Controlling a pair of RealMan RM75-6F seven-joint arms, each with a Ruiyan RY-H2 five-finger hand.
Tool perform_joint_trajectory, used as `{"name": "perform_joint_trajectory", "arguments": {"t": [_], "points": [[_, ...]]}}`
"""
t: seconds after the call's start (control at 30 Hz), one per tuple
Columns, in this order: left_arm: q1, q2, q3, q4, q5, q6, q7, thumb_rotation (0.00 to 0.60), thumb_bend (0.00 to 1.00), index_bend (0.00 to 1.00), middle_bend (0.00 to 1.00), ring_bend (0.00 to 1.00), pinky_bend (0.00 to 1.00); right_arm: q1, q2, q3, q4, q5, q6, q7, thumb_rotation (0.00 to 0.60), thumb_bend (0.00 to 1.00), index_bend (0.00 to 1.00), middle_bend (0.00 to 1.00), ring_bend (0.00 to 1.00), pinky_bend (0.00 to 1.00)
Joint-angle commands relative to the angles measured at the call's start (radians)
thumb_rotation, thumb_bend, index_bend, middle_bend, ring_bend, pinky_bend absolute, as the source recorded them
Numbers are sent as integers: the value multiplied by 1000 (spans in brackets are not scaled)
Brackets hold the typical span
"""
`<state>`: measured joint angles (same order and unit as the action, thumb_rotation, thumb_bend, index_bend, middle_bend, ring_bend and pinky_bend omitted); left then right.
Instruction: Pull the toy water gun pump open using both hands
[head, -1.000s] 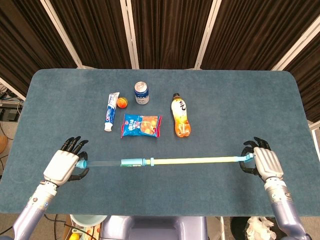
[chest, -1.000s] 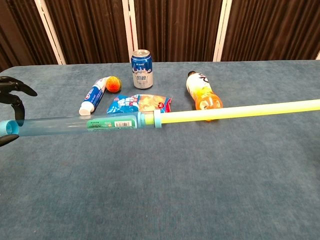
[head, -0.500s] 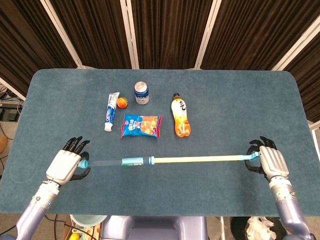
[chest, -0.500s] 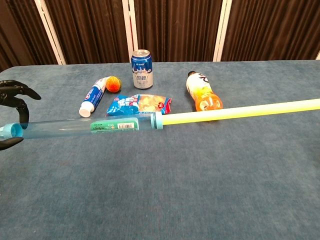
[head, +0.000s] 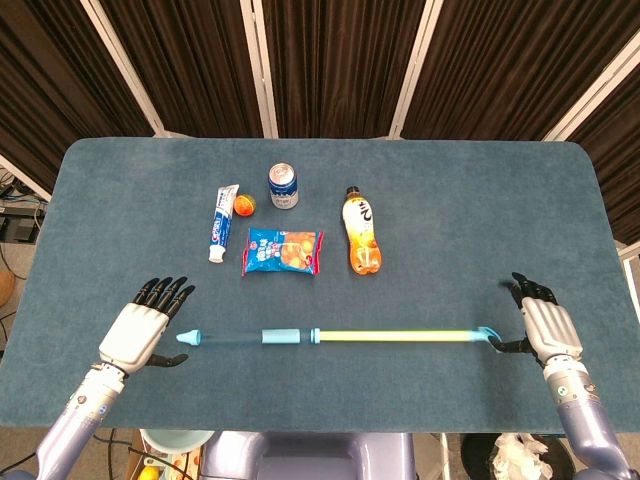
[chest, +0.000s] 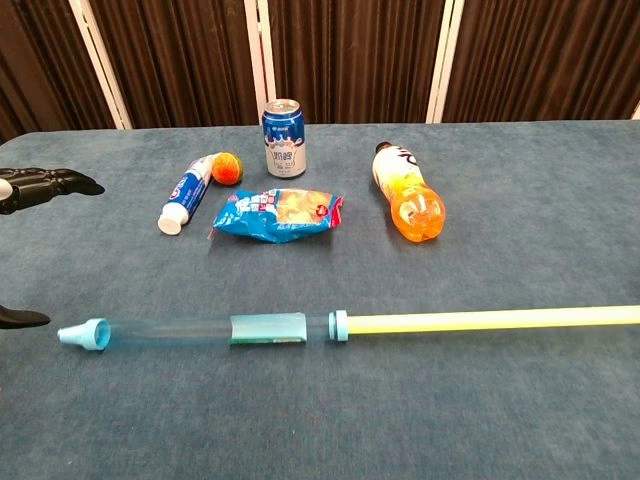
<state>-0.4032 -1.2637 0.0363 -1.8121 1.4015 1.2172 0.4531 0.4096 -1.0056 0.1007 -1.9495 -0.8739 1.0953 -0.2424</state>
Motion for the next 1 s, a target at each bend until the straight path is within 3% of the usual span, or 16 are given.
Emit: {"name": "perform_joint_trajectory", "arguments": {"t": [0.03, 0.27, 0.5, 0.73, 0.9, 1.0], "points": [[7, 6, 3, -20, 5, 5, -7, 600, 65, 0, 0, 0, 68, -5, 3, 4, -5, -6, 7, 14, 600, 221, 26, 0, 0, 0], [60, 44, 31, -65, 47, 63, -83, 600, 65, 0, 0, 0, 68, -49, 28, -3, -9, -71, 22, 100, 600, 198, 25, 0, 0, 0], [144, 118, 99, -68, 138, 153, -185, 600, 65, 0, 0, 0, 68, -167, 46, -71, 35, -311, 123, 243, 600, 182, 26, 0, 0, 0], [236, 175, 154, -23, 228, 265, -281, 600, 65, 3, 0, 0, 67, -319, 90, -136, 65, -496, 301, 430, 600, 181, 25, 0, 0, 0], [301, 192, 172, 33, 284, 359, -337, 600, 65, 8, 0, 0, 67, -439, 46, -166, 220, -651, 520, 495, 600, 183, 36, 0, 0, 0], [337, 212, 184, 58, 305, 407, -376, 600, 65, 7, 0, 0, 67, -493, 35, -196, 314, -689, 579, 538, 600, 181, 45, 0, 0, 0]]}}
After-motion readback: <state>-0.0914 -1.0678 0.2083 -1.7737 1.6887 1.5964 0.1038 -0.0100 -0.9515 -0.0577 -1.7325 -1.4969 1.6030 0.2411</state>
